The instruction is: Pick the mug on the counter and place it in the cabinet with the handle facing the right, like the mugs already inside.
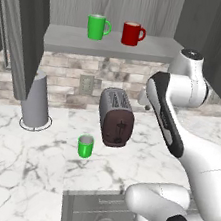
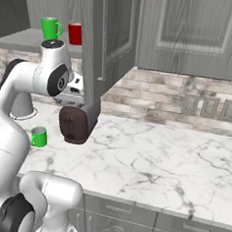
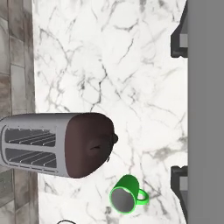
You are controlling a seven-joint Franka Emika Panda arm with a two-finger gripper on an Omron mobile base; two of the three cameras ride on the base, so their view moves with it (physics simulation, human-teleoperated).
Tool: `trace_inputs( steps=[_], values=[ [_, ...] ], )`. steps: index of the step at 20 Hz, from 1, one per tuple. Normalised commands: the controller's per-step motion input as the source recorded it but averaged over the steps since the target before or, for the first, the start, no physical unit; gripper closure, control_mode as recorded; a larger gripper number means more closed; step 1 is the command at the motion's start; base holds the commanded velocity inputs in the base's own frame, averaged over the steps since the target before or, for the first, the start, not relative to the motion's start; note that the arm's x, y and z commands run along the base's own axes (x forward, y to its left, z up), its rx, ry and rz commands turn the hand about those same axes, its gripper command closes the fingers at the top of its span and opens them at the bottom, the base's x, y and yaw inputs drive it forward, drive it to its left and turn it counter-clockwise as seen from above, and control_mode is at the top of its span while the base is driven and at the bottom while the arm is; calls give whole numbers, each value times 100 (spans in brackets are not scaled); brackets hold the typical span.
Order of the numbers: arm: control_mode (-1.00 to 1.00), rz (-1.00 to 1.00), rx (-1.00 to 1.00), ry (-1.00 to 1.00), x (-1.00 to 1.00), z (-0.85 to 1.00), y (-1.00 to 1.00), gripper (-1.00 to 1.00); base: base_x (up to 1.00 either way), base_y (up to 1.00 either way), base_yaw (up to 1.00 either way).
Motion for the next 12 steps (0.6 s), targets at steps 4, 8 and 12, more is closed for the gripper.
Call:
trace_inputs(
  steps=[4,8,12],
  values=[
    [-100,-8,0,-3,-21,-2,13,-100,0,0,0],
    [-100,-3,0,-2,-28,-4,9,-100,0,0,0],
    [-100,-2,0,-1,-25,-5,12,-100,0,0,0]
  ],
)
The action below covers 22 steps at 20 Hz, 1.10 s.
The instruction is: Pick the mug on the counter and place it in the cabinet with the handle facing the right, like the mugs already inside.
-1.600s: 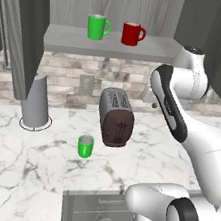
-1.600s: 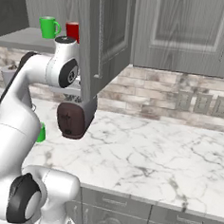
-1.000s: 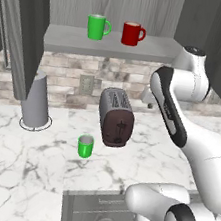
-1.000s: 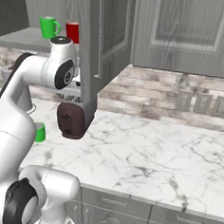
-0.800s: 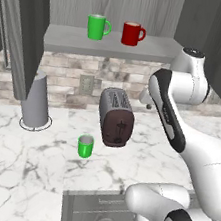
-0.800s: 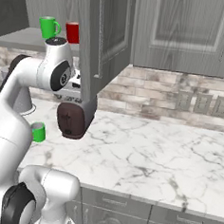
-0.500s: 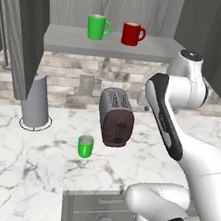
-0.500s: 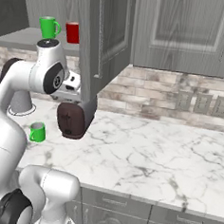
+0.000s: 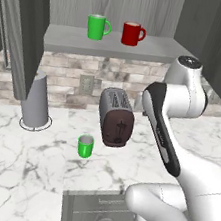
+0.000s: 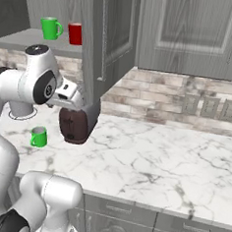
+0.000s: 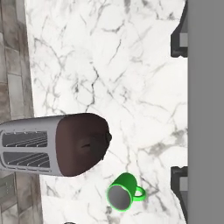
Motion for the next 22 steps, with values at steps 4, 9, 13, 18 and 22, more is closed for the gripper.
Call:
trace_inputs(
  steps=[4,9,13,18,22],
  values=[
    [-100,0,0,0,-18,-7,26,-100,0,0,0],
    [-100,-1,0,0,-16,-9,23,-100,0,0,0],
    [-100,-2,2,0,-14,-10,20,-100,0,0,0],
    [-100,-2,1,0,-18,-14,16,-100,0,0,0],
    [-100,-1,0,0,-17,-17,20,-100,0,0,0]
  ],
)
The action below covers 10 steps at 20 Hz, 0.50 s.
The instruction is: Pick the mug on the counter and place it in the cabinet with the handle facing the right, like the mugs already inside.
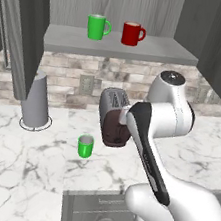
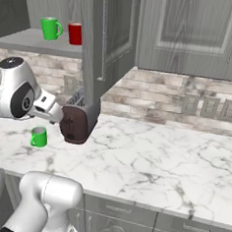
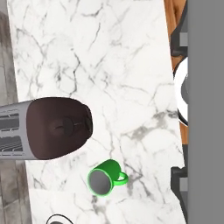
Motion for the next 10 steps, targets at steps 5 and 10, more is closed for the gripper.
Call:
trace_inputs(
  steps=[5,10],
  values=[
    [-100,-1,0,0,-14,-19,21,-100,0,0,0],
    [-100,0,0,0,-10,-21,26,-100,0,0,0]
  ],
)
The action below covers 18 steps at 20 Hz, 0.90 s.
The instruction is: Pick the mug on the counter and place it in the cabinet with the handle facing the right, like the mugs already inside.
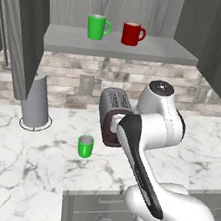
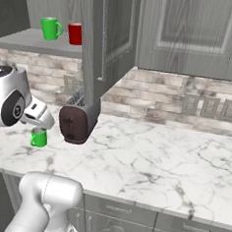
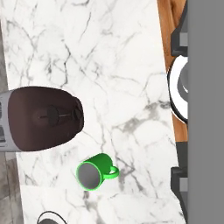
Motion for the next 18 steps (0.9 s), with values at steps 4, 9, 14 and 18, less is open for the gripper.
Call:
trace_inputs(
  steps=[4,9,14,18],
  values=[
    [-100,0,2,0,-8,-20,23,-100,0,0,0],
    [-100,0,5,0,-1,-21,28,-100,0,0,0],
    [-100,0,2,0,0,-20,27,-100,0,0,0],
    [-100,0,0,-1,-2,-18,28,-100,0,0,0]
  ],
)
